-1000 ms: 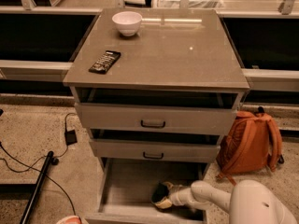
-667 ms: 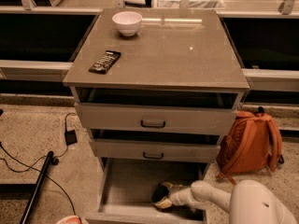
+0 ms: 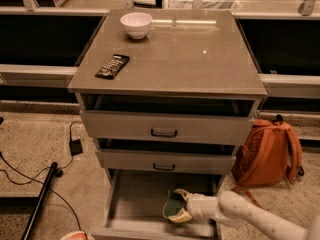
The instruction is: Pick sponge from bottom drawer and place on counter
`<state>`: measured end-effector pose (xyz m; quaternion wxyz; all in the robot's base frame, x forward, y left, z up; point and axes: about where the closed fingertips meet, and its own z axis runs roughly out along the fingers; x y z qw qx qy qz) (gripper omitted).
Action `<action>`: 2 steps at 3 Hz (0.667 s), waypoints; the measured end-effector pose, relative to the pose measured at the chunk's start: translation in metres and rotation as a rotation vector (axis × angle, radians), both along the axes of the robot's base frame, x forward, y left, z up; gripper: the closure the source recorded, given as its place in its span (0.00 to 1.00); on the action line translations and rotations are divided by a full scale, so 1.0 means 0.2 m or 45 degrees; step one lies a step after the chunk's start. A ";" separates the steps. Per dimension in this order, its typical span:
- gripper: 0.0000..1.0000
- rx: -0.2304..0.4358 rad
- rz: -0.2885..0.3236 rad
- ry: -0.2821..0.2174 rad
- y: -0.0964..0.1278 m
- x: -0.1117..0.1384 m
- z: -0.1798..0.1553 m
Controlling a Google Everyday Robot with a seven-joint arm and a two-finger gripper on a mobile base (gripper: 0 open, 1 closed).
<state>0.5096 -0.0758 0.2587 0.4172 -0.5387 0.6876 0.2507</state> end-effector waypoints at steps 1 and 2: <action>1.00 0.065 0.117 -0.103 -0.06 -0.21 0.52; 1.00 0.121 0.188 -0.212 -0.11 -0.35 0.96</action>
Offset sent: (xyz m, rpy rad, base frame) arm -0.1011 -0.0399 0.3099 0.1571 -0.2949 0.1993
